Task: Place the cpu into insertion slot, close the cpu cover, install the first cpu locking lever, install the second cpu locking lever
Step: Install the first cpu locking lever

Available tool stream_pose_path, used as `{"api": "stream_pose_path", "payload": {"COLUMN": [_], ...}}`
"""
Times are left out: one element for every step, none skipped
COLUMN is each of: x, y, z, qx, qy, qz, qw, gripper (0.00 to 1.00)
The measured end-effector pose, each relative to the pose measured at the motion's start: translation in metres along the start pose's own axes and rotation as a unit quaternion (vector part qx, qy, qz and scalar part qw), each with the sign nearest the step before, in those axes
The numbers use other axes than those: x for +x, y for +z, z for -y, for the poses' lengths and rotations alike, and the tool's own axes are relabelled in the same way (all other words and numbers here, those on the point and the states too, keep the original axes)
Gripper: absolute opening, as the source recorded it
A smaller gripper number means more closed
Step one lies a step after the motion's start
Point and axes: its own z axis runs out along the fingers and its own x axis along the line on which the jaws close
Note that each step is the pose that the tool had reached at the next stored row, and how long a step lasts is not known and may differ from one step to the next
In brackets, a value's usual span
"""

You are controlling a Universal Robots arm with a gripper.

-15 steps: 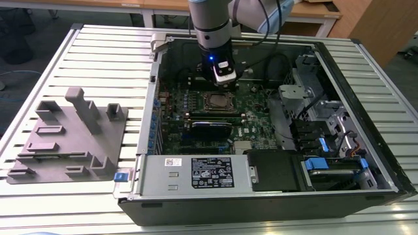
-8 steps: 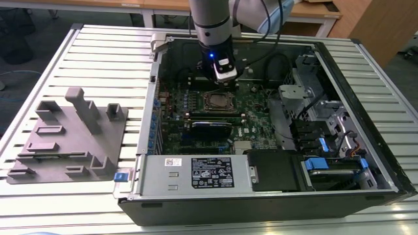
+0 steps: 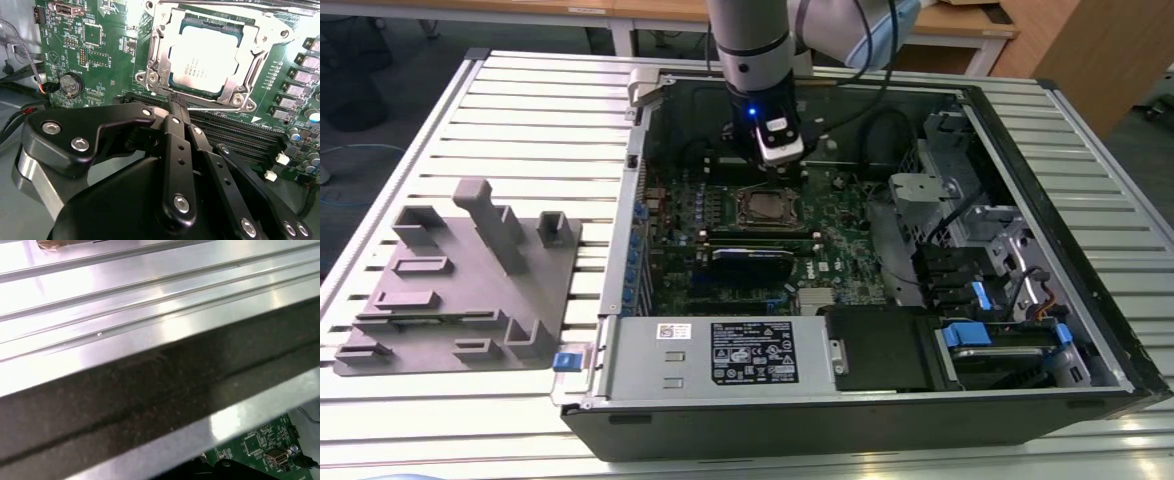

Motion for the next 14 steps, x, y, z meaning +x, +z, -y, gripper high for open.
{"api": "stream_pose_path", "payload": {"x": [0.0002,0.0004,0.0005,0.0007,0.0008,0.001,0.0012,0.0015,0.0019,0.0023,0.0027,0.0029,0.0031,0.0033], "y": [0.0,0.0,0.0,0.0,0.0,0.0,0.0,0.0,-0.0001,-0.0001,-0.0002,-0.0002,-0.0002,-0.0003], "z": [-0.0004,-0.0007,-0.001,-0.0012,-0.0013,-0.0016,-0.0018,-0.0021,-0.0023,-0.0026,-0.0027,-0.0028,-0.003,-0.0031], "qx": [0.0,0.0,0.0,-0.0001,-0.0002,-0.0004,-0.0006,-0.0007,-0.0008,-0.0009,-0.0012,-0.0018,-0.002,-0.0021], "qy": [0.0,0.0,0.0,0.0,0.0,0.0,0.001,0.001,0.001,0.001,0.001,0.002,0.002,0.002], "qz": [0.0,0.0,0.0,-0.0001,-0.0001,-0.0002,-0.0002,-0.0002,-0.0003,-0.0003,-0.0004,-0.0005,-0.0006,-0.0007], "qw": [1.0,1.0,1.0,1.0,1.0,1.0,1.0,1.0,1.0,1.0,1.0,1.0,1.0,1.0], "gripper": [0.11,0.11,0.11,0.11,0.11,0.11,0.11,0.11,0.11,0.11,0.11,0.11,0.11,0.11]}}
